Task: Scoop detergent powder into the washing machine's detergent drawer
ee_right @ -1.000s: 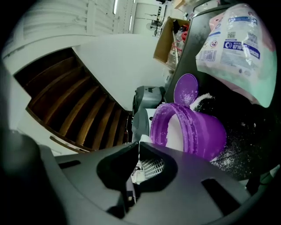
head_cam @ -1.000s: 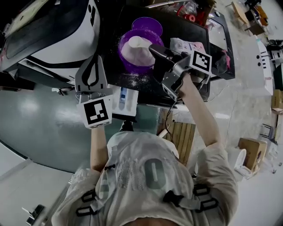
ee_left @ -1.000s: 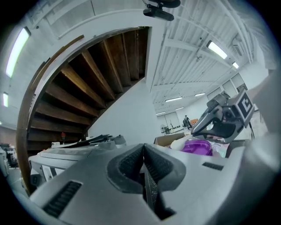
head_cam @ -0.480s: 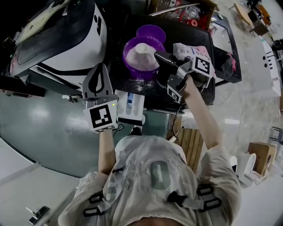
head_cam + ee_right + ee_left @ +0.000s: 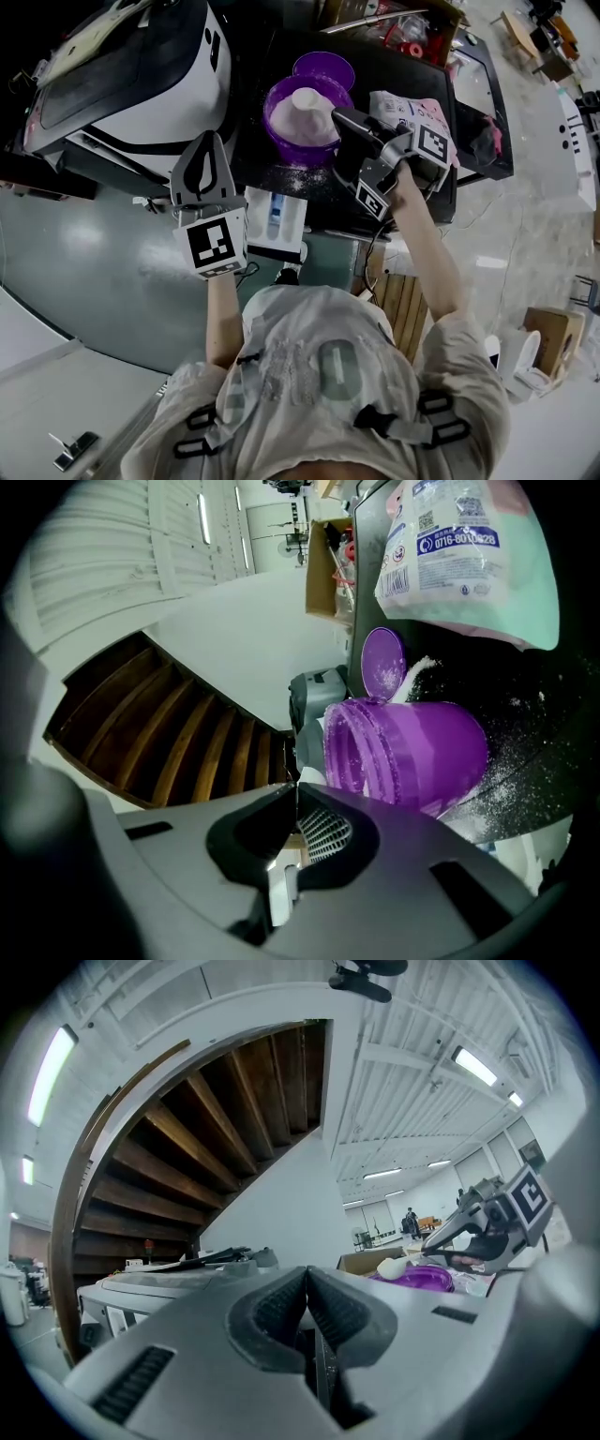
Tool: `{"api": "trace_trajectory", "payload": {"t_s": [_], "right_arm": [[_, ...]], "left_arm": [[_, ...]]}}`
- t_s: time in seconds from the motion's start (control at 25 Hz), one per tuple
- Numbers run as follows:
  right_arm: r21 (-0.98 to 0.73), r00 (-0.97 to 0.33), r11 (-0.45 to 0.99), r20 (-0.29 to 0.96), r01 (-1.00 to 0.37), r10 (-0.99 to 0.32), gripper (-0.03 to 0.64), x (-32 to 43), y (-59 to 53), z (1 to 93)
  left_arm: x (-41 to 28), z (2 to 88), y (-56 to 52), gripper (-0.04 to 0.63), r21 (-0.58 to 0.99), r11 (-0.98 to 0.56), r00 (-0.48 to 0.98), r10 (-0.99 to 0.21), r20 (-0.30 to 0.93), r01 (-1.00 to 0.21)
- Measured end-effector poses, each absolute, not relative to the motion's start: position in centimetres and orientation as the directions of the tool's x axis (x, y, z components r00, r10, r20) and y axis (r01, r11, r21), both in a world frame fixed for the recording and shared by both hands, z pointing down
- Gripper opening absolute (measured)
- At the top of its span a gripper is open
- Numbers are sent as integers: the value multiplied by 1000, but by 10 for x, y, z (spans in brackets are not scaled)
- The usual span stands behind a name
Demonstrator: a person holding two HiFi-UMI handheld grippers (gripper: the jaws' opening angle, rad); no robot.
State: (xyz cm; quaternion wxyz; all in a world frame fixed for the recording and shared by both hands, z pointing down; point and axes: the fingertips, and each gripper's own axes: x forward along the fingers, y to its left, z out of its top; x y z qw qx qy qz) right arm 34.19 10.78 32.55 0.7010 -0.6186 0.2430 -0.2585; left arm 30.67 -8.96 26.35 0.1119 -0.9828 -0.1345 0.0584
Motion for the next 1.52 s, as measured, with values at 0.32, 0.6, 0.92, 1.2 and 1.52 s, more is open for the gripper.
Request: {"api": "trace_trajectory", "payload": {"t_s": [0.32,0.6,0.92,1.2,1.52], "right_arm": [[-993,709,118,-91,-11,-699,11,312,92,299],[-994,583,99,-108,-47,-805,11,268,48,308],[-995,481,88,-94,-35,-871,11,232,6,346],[-999,392,-18,31,36,-920,11,209,-13,424],[-984,333,-163,177,71,-926,11,206,-21,485]], "left_arm": [[299,267,-107,21,-245,-948,971,228,-68,205],[282,277,-129,21,-240,-960,986,158,-44,143],[257,279,-158,21,-254,-965,995,88,-50,73],[238,288,-182,21,-235,-972,999,26,-33,17],[238,297,-193,21,-244,-970,1000,1,-12,-2]]}}
